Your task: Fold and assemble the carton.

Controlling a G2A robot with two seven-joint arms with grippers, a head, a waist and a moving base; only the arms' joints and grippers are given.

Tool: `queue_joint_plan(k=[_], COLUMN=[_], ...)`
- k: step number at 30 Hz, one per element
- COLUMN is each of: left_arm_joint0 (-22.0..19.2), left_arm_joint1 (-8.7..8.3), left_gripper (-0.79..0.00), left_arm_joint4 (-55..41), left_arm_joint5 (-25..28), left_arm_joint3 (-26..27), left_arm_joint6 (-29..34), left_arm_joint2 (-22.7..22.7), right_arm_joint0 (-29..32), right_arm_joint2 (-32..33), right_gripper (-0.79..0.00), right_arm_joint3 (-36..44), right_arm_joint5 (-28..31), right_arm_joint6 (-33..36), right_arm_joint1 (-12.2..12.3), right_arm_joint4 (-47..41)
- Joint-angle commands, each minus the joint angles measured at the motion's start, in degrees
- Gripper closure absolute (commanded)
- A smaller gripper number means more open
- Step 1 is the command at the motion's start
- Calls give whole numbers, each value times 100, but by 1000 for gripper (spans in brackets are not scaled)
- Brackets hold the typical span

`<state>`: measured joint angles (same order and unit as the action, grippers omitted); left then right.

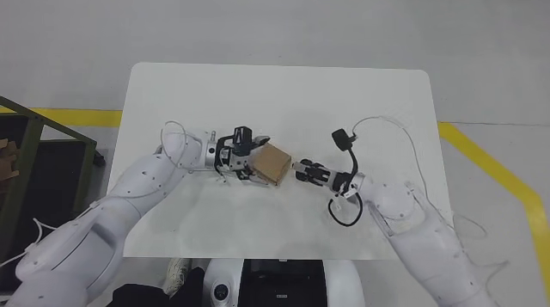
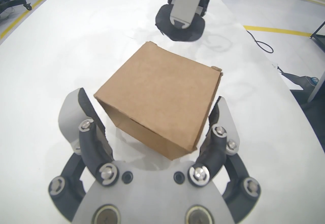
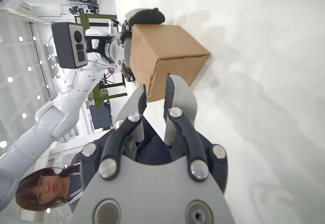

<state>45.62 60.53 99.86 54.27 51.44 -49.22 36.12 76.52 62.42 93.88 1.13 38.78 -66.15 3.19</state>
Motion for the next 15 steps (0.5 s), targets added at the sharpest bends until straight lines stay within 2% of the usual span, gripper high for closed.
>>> queue_joint_plan(k=[1, 3, 4, 5, 13, 15], left_arm_joint0=[118, 198, 252, 309, 849, 972], left_arm_joint1=[-96, -228, -300, -377, -1055, -1186], left_gripper=[-785, -785, -785, -785, -785, -785], left_arm_joint4=[-71, -66, -82, -121, -699, -839], left_arm_joint5=[-15, -9, 1, 1, -254, -316], left_arm_joint3=[175, 322, 427, 537, 1252, 1322], left_arm_joint6=[-95, -89, -79, -79, -334, -395], left_arm_joint2=[35, 95, 124, 165, 853, 1082], right_arm_joint0=[48, 71, 85, 100, 164, 178], right_arm_joint2=[121, 216, 257, 297, 521, 496], right_gripper=[-323, -406, -690, -785, -785, -785], right_arm_joint3=[-11, -26, -25, -24, 102, 154], right_arm_joint5=[222, 415, 529, 641, 1919, 1974], right_arm_joint6=[-61, -123, -163, -199, -375, -270], right_arm_joint1=[21, 35, 40, 46, 109, 122], right_arm_joint4=[4, -8, -8, -11, 524, 687])
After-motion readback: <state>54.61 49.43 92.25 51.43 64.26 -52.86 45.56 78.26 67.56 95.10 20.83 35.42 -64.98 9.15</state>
